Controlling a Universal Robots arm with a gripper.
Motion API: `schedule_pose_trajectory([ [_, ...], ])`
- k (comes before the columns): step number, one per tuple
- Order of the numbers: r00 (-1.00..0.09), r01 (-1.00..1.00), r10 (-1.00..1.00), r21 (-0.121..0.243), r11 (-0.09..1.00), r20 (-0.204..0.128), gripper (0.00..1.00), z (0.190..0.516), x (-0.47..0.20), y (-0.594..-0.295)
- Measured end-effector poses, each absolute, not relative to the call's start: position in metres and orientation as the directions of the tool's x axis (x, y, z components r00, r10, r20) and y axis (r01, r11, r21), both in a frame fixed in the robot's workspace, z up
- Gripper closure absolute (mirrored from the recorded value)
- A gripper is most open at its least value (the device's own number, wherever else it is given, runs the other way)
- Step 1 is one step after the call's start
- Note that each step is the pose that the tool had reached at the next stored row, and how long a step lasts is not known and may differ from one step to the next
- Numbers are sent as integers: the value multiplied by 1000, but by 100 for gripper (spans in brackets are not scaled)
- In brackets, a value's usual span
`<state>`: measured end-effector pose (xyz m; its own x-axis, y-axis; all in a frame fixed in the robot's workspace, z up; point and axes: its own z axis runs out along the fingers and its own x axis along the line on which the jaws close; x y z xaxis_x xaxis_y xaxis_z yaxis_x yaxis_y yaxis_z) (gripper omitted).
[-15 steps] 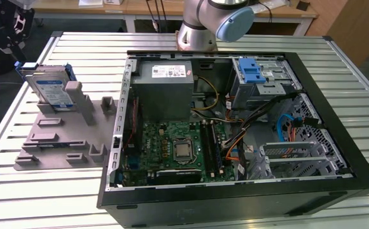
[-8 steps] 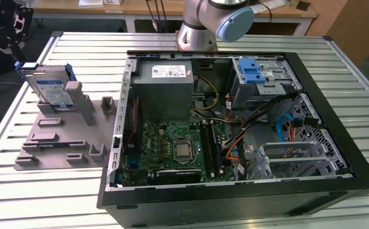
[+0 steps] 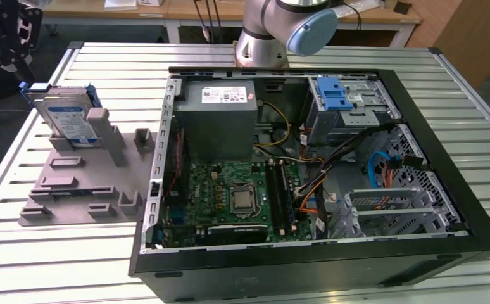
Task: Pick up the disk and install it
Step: 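Pick up the disk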
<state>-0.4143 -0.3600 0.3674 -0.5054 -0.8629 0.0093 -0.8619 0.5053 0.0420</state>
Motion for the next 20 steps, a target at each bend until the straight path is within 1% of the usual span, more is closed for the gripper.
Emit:
schedule_pose_trajectory([
  [10,-392,-919,-920,42,392,9,89,367,-414,-360],
  [20,-313,-949,-950,42,313,9,89,367,-414,-360],
])
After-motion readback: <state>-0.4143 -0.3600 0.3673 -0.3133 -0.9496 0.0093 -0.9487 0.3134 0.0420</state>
